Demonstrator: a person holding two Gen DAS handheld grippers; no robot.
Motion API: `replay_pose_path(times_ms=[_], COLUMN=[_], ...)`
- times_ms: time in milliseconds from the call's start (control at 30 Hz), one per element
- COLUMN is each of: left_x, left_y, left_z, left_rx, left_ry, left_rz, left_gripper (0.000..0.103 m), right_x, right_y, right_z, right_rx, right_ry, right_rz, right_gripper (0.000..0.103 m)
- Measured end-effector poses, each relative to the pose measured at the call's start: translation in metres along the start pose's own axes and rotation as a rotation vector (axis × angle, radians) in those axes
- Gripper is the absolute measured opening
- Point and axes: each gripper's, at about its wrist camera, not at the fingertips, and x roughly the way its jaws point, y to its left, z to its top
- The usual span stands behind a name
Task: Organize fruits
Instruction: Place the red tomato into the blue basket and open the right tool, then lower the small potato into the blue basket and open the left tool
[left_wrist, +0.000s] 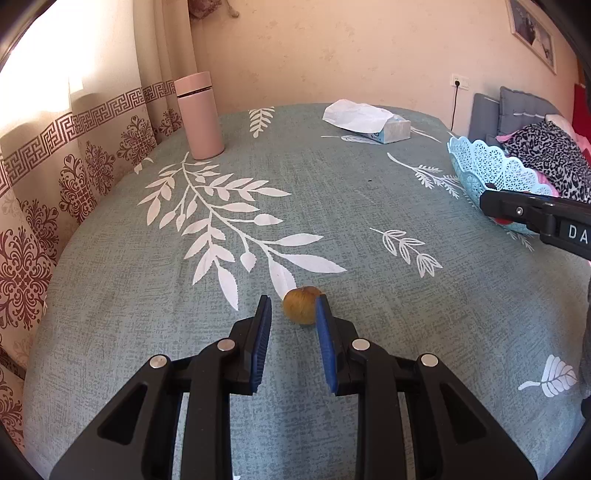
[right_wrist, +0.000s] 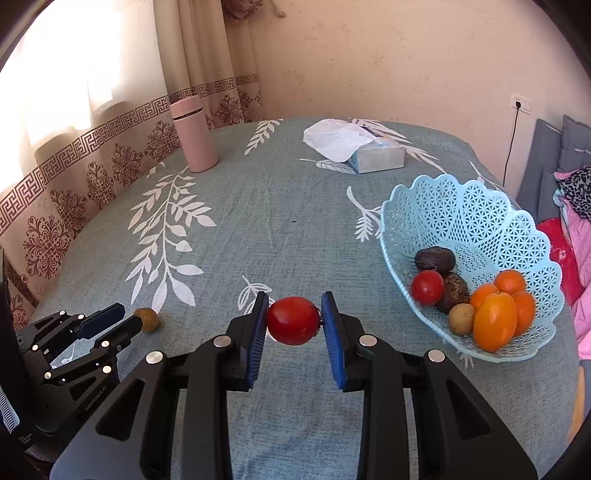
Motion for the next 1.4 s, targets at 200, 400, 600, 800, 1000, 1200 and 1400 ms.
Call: replay_pose_path(times_ms=[200,400,600,800,1000,1200,1400], left_x=[-0.005,-0.009,-0.006,0.015,0.039,0.052,0.034], left_y=[0.0,0.011,0.012,0.007,0.005,0.002,-0.026], left_z=[0.007,0.01,0.014,0.018,0.025,0.032,0.046], left_rx=[0.003,-0.024,-0.026,-0.037,-0.044,-0.059,0.005], left_ry=[-0.014,-0.006,0.005,0.043,0.104,0.143,0.088], left_rz=[-0.037,-0.111,-0.128,-0.132,-0.127,-0.116,-0.154], left_gripper=[0.025,0.025,0.026,0.039,0.039,0.027,0.027], right_x=[-0.015,-0.02,-0.02,-0.027,-0.028,-0.03,-0.036], right_y=[-0.038,-0.074,-0.094,-0.102,-0.102,-0.1,-0.111], right_z=[0.005,0.006,0.004,0.003,0.003,0.004,0.005], right_rx=[0.083,0.184,0.256,0.305,0.313,0.305,0.341], right_ry=[-0.055,-0.081,-0.081,-0.116,-0.12,-0.131,-0.149], right_rz=[-0.088,-0.16,-0.176,-0.188,-0.19,-0.185,-0.199], right_gripper=[0.03,0.03,0.037,0.05,0.05,0.05,0.05])
